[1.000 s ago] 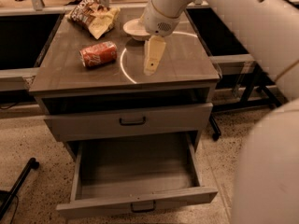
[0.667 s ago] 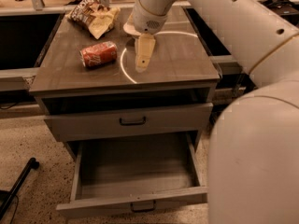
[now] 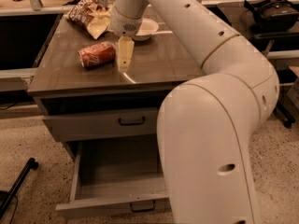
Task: Place coke can into middle drawer
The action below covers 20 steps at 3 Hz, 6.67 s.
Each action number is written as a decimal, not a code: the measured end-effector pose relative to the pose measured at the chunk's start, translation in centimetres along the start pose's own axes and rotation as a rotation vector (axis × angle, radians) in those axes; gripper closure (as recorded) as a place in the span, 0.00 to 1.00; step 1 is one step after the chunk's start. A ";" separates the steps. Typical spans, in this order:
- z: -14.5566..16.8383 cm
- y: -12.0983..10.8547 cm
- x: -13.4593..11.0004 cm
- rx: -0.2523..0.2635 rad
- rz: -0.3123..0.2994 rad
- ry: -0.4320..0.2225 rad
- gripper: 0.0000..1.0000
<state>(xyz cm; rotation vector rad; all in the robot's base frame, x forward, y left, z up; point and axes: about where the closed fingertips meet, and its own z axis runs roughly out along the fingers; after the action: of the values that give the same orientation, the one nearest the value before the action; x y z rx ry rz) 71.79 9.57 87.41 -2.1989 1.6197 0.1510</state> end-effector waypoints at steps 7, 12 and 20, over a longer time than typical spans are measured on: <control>3.1 -1.4 -5.6 -0.041 -0.050 -0.058 1.00; -1.8 8.4 -5.2 0.007 0.050 -0.212 1.00; 16.8 29.8 5.9 -0.129 0.424 -0.099 1.00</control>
Offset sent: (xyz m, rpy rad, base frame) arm 0.0193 0.0400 -0.0133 -0.0184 0.0533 0.0822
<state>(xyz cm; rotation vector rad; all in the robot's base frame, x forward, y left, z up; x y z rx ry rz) 48.33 3.34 62.61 -1.8694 2.0459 0.4873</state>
